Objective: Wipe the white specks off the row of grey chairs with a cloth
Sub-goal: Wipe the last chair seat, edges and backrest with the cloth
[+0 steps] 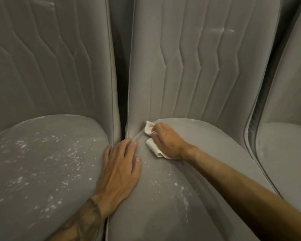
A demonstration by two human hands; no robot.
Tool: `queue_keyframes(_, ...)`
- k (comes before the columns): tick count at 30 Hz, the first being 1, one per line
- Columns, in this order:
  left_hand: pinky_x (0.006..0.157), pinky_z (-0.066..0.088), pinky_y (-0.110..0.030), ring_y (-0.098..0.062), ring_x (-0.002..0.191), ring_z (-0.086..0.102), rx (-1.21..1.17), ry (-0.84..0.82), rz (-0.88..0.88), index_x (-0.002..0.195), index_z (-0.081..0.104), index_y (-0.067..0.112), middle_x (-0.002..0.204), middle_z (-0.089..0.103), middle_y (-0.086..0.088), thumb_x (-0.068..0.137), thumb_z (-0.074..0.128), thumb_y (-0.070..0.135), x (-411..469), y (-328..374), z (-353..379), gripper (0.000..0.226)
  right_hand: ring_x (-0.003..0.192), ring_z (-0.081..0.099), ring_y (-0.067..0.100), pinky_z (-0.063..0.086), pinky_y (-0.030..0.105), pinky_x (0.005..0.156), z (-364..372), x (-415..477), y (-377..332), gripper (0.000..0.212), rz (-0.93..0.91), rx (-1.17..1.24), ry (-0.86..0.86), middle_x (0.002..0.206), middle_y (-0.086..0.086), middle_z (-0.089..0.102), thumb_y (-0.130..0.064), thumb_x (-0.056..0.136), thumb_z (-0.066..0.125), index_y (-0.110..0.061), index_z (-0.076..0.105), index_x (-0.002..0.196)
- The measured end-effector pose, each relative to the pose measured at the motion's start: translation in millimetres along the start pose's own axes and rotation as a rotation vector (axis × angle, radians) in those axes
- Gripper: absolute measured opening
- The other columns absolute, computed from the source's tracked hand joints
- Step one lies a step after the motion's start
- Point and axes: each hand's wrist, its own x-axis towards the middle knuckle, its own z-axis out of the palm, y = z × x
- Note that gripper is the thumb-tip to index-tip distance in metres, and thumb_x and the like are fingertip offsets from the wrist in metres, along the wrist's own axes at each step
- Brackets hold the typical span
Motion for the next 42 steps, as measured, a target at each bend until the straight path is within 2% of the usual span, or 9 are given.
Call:
queue_keyframes(5,0.111,0.044,-0.051,-0.031,0.126,0.058,0.151,0.022,0.046,0.132,0.062,0.014,0.137,0.058,-0.013,0.101,0.036,0.038,-11.8,-18.2,-15.2,0.047,0.108,0.049,0.037,0.034,0.045,0.094,2.5,27.1,-0.5,0.026,0.179,-0.141,0.061,0.117,0.022,0.055,-0.017,0.103,0.037,0.001,0.053,0.114)
queue_keyframes(9,0.104,0.050,-0.054,-0.037,0.121,0.062,0.249,0.062,0.054,0.123,0.067,0.009,0.132,0.062,-0.020,0.100,0.036,0.033,-19.4,-34.8,-21.8,0.045,0.096,0.050,0.036,0.036,0.043,0.088,23.9,0.0,-46.3,0.022,-0.046,0.031,0.049,0.108,0.021,0.057,-0.022,0.102,0.044,-0.003,0.054,0.107)
queue_keyframes(11,0.106,0.049,-0.053,-0.036,0.125,0.060,0.248,0.040,0.033,0.123,0.067,0.011,0.135,0.060,-0.018,0.101,0.035,0.033,-19.7,-37.2,-20.2,0.044,0.095,0.049,0.034,0.035,0.041,0.087,17.9,-1.1,-44.7,0.020,-0.076,0.052,0.026,0.108,0.019,0.057,-0.023,0.103,0.045,-0.005,0.053,0.106)
queue_keyframes(16,0.112,0.044,-0.052,-0.032,0.131,0.057,0.216,0.047,0.033,0.123,0.066,0.018,0.140,0.059,-0.015,0.103,0.031,0.036,-20.3,-38.4,-16.2,0.045,0.109,0.049,0.037,0.035,0.043,0.097,3.8,29.2,-23.0,0.026,0.163,-0.109,0.065,0.121,0.021,0.053,-0.020,0.105,0.037,-0.001,0.051,0.116)
queue_keyframes(22,0.110,0.043,-0.053,-0.033,0.130,0.054,0.198,0.062,0.024,0.127,0.066,0.017,0.141,0.057,-0.016,0.103,0.032,0.038,-19.3,-42.0,-14.3,0.047,0.096,0.051,0.037,0.039,0.046,0.090,19.8,-7.5,-60.0,0.022,-0.093,0.032,0.007,0.106,0.020,0.056,-0.020,0.101,0.045,-0.001,0.056,0.104)
queue_keyframes(28,0.109,0.044,-0.054,-0.035,0.128,0.057,0.203,0.065,0.028,0.125,0.069,0.014,0.138,0.059,-0.017,0.101,0.032,0.035,-18.1,-40.2,-13.7,0.049,0.107,0.050,0.036,0.035,0.042,0.095,11.2,24.3,-43.9,0.026,0.091,-0.087,0.060,0.118,0.021,0.054,-0.021,0.105,0.040,0.000,0.054,0.112)
queue_keyframes(34,0.112,0.042,-0.056,-0.036,0.130,0.056,0.211,0.054,0.038,0.129,0.069,0.013,0.142,0.058,-0.019,0.100,0.032,0.032,-19.5,-42.3,-13.5,0.051,0.095,0.050,0.027,0.038,0.034,0.091,11.5,-30.0,-67.5,0.020,-0.228,0.107,-0.056,0.107,0.013,0.055,-0.022,0.102,0.047,-0.007,0.056,0.111)
queue_keyframes(39,0.110,0.045,-0.056,-0.036,0.129,0.057,0.215,0.067,0.045,0.127,0.069,0.012,0.140,0.058,-0.019,0.100,0.031,0.033,-19.6,-39.1,-16.2,0.051,0.112,0.049,0.035,0.033,0.041,0.100,-6.8,0.7,-24.3,0.029,0.103,-0.148,0.022,0.121,0.017,0.052,-0.023,0.106,0.036,-0.004,0.052,0.122)
queue_keyframes(42,0.110,0.044,-0.055,-0.035,0.129,0.056,0.210,0.068,0.040,0.127,0.068,0.013,0.140,0.058,-0.019,0.100,0.031,0.033,-19.6,-38.3,-16.9,0.051,0.106,0.050,0.033,0.036,0.042,0.096,13.5,-13.2,-50.3,0.027,0.065,-0.105,0.059,0.116,0.016,0.054,-0.022,0.105,0.039,-0.005,0.054,0.119)
